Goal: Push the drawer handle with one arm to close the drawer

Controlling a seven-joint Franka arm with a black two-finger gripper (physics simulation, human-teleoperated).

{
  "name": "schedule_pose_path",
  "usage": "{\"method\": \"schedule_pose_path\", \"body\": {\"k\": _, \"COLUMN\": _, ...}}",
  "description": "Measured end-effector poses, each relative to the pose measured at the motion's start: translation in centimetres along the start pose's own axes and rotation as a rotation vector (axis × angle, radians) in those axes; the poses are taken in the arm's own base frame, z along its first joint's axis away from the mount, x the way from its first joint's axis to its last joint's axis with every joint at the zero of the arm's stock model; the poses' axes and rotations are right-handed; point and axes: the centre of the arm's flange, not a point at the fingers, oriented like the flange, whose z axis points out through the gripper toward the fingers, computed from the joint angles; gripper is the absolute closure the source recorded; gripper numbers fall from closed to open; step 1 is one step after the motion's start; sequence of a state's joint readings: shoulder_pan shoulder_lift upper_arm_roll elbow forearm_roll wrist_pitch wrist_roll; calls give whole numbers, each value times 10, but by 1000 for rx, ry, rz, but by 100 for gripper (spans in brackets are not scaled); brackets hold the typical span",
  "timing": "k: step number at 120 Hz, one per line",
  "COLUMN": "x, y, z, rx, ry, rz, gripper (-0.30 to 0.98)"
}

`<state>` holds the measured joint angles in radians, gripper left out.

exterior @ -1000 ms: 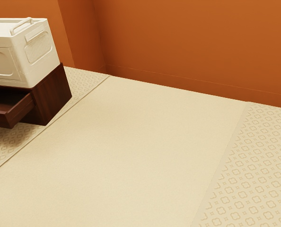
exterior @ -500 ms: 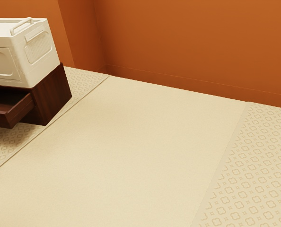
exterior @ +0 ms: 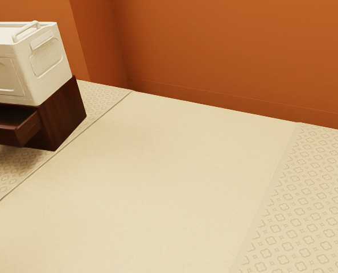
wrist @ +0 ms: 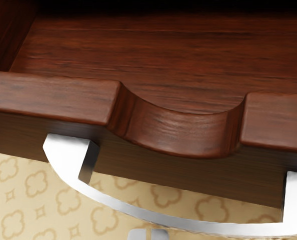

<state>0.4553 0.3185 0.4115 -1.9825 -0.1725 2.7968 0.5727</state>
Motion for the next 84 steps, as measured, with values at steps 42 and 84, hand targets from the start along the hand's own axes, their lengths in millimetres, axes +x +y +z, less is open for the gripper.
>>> {"method": "schedule_pose_path", "body": {"k": 42, "x": 42, "y": 25, "z": 18, "rx": -8, "ry": 42, "rz": 73, "gripper": 79}}
{"method": "schedule_pose_path", "body": {"k": 84, "x": 77, "y": 37, "z": 36, "rx": -19, "ry": 87, "rz": 108, "gripper": 79}}
